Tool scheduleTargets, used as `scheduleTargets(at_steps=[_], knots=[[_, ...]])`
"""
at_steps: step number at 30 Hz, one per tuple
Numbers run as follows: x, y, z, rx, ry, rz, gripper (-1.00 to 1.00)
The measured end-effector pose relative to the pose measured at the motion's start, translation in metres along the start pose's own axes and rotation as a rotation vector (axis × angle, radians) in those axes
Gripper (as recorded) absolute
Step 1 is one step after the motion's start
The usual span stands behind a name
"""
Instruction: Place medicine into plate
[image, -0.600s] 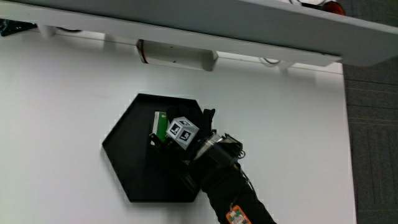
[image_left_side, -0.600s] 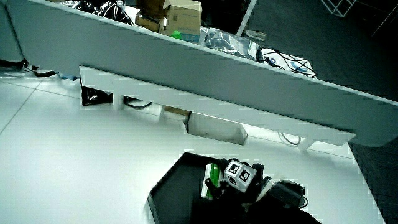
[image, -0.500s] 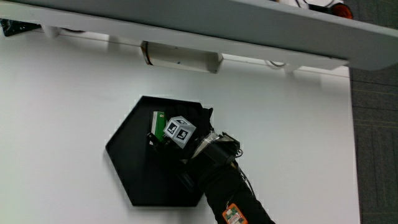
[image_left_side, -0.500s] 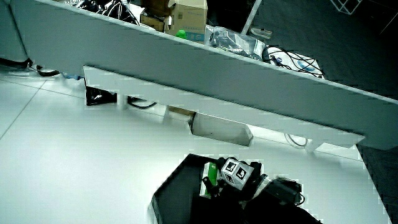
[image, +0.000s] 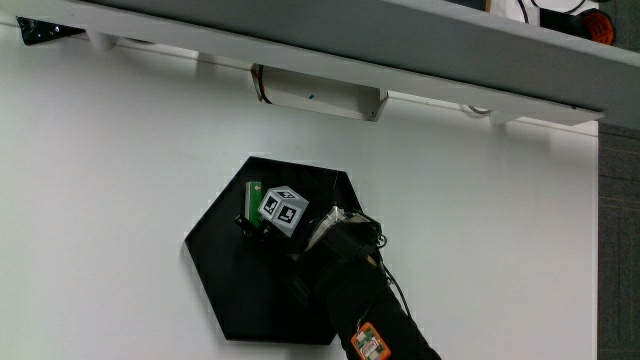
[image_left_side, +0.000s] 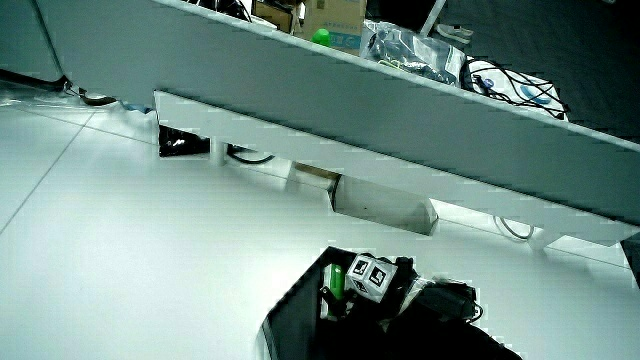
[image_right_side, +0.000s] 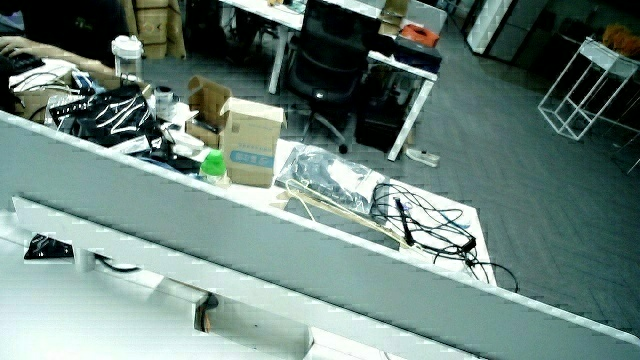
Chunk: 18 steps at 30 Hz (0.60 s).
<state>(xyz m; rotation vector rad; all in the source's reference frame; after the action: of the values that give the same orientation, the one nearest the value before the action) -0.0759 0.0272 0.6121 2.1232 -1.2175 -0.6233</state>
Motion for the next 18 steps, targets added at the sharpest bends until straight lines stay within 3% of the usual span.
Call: scheduleTargets(at_steps=[3, 4, 5, 8, 9, 12, 14, 16, 17, 18], knots=[[-0.001, 0.001, -0.002, -0.036, -0.001, 0.011, 0.00], [-0.003, 0.007, -0.007, -0.079, 0.004, 0.031, 0.00], [-0.003, 0.007, -0.009, -0.063, -0.003, 0.027, 0.00], [-0.002, 0.008, -0.019, -0.119, 0.040, 0.024, 0.00], [-0.001, 0.006, -0.019, -0.121, 0.041, 0.024, -0.09], [-0.001, 0.006, -0.027, -0.116, 0.087, 0.043, -0.36], [-0.002, 0.002, -0.028, -0.078, 0.128, 0.069, -0.55], [0.000, -0.004, -0.029, -0.041, 0.155, 0.049, -0.73], [0.002, -0.011, -0.027, 0.016, 0.176, 0.050, -0.82], [0.003, -0.015, -0.028, 0.023, 0.181, 0.044, -0.91]])
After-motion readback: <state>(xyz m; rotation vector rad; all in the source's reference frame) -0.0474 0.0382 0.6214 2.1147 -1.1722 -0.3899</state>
